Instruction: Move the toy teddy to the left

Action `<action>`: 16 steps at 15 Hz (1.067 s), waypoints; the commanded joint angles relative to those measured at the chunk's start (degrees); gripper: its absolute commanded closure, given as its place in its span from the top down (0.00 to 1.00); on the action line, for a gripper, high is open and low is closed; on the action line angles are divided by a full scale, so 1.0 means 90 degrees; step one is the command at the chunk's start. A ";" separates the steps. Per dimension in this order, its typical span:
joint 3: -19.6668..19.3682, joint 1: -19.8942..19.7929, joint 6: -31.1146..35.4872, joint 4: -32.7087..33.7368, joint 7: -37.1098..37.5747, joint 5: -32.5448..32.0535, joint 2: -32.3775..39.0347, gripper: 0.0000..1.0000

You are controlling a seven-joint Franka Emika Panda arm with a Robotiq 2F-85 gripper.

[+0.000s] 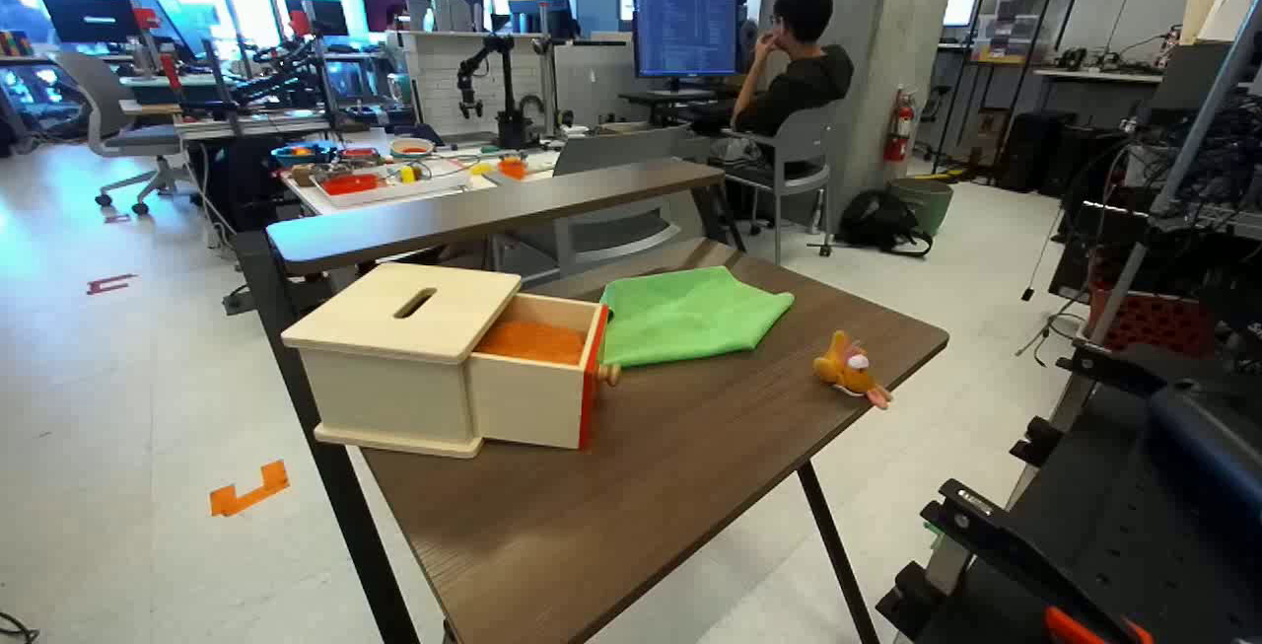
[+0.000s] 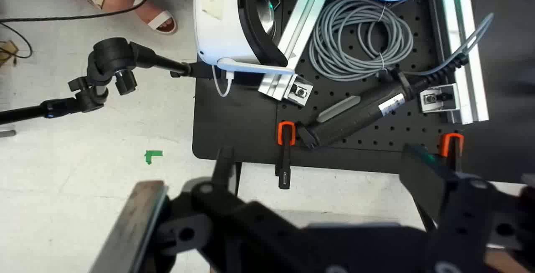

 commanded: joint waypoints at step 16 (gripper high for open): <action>0.0037 0.0184 0.2750 -0.0391 0.0896 0.0595 0.1116 1.00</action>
